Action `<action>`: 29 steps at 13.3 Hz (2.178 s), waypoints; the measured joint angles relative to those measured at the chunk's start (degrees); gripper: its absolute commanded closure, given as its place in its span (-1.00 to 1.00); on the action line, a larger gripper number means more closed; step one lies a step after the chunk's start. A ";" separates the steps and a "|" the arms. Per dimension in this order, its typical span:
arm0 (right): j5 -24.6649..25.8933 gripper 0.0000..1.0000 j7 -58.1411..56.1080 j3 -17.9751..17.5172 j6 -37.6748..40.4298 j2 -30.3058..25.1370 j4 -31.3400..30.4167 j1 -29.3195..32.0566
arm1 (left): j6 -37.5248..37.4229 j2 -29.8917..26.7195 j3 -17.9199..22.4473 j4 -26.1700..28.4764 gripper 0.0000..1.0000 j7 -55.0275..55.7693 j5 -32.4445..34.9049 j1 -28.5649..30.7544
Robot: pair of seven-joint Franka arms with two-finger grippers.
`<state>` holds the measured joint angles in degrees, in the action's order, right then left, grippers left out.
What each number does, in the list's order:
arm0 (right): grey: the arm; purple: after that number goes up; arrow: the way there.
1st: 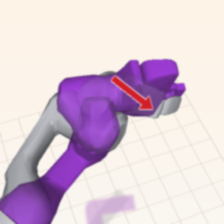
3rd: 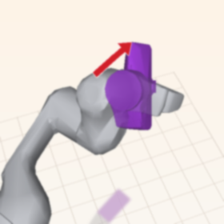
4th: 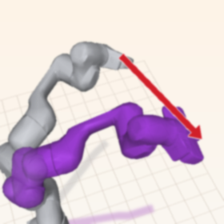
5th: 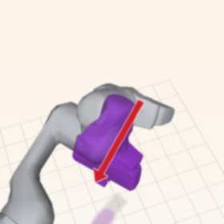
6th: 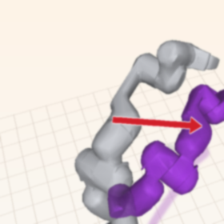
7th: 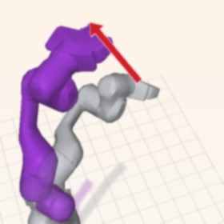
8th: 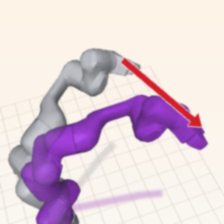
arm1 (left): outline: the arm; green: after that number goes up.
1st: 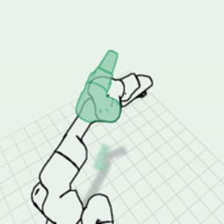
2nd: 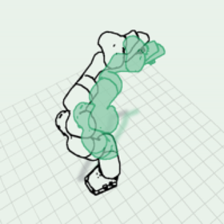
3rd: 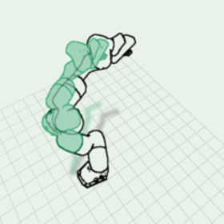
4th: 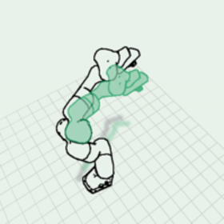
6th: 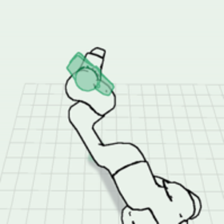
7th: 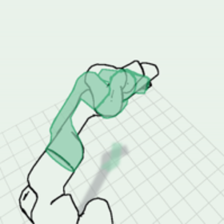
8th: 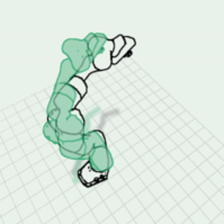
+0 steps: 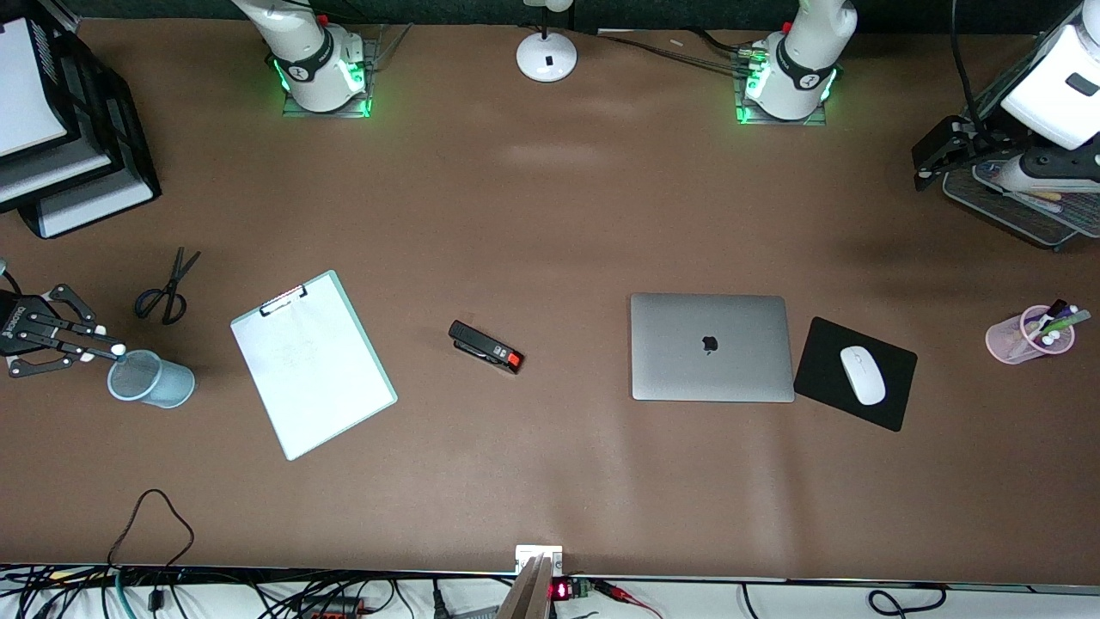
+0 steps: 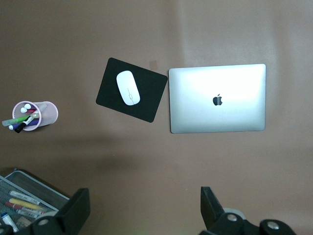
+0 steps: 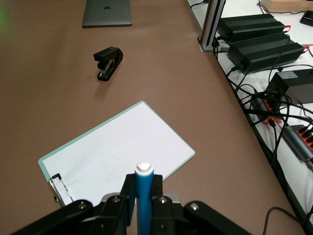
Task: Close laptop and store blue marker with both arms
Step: 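Lower the blue marker into the light blue cup with the right gripper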
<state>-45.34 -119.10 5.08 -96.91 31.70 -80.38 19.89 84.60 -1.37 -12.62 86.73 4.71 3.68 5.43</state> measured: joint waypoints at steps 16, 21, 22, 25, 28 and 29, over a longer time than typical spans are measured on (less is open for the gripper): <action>-2.35 0.84 -14.59 -0.03 0.35 10.54 4.07 4.43 | -0.23 0.01 0.45 0.55 -1.00 -0.29 -0.58 -0.16; -2.51 0.84 -16.88 -0.06 0.35 13.30 5.13 5.87 | -0.23 0.01 0.45 0.56 -1.00 -0.38 -0.61 -0.16; -2.55 0.84 -17.10 -0.06 0.36 13.76 5.19 6.19 | -0.23 0.03 0.44 0.57 -1.00 -0.41 -0.62 -0.16; -4.29 0.83 -18.36 -0.06 0.38 15.12 5.24 6.82 | -0.23 0.05 0.43 0.57 -1.00 -0.48 -0.63 -0.17; -5.91 0.82 -21.13 -0.06 0.38 16.76 5.35 7.09 | -0.23 0.05 0.42 0.58 -1.00 -0.49 -0.64 -0.17; -5.98 0.80 -21.51 -0.06 0.37 17.02 5.36 7.13 | -0.23 0.05 0.42 0.58 -1.00 -0.50 -0.64 -0.17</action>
<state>-51.32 -140.61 5.01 -96.53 48.72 -75.02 27.03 84.37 -1.32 -12.20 87.30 4.21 3.05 5.26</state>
